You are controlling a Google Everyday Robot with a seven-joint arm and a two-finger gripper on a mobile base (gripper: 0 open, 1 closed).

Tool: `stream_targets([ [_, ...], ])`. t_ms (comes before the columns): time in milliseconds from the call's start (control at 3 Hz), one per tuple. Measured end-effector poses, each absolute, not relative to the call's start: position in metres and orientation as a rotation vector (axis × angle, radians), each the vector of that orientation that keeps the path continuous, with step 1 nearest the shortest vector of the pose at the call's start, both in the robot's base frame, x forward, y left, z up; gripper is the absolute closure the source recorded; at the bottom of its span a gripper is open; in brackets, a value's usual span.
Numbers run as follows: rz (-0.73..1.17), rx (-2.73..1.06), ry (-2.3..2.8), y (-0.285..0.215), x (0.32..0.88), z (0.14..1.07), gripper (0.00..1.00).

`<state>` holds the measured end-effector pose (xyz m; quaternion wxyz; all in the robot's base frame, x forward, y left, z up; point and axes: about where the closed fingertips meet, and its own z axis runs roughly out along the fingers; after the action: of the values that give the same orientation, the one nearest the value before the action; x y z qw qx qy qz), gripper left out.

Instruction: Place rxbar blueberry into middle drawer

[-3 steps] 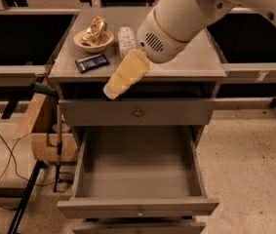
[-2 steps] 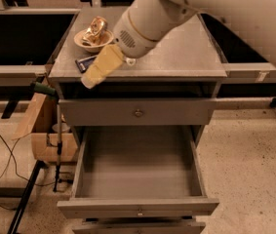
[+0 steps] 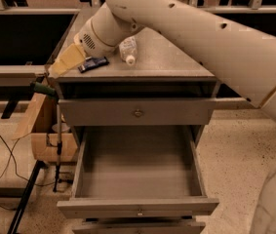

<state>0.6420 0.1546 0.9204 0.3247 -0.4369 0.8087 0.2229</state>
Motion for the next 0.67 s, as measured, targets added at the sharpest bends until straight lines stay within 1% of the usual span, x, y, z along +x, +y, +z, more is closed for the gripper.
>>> stream_targets([
  [667, 0.563, -1.136, 2.115, 0.1573, 0.6493, 0.9144, 0.0],
])
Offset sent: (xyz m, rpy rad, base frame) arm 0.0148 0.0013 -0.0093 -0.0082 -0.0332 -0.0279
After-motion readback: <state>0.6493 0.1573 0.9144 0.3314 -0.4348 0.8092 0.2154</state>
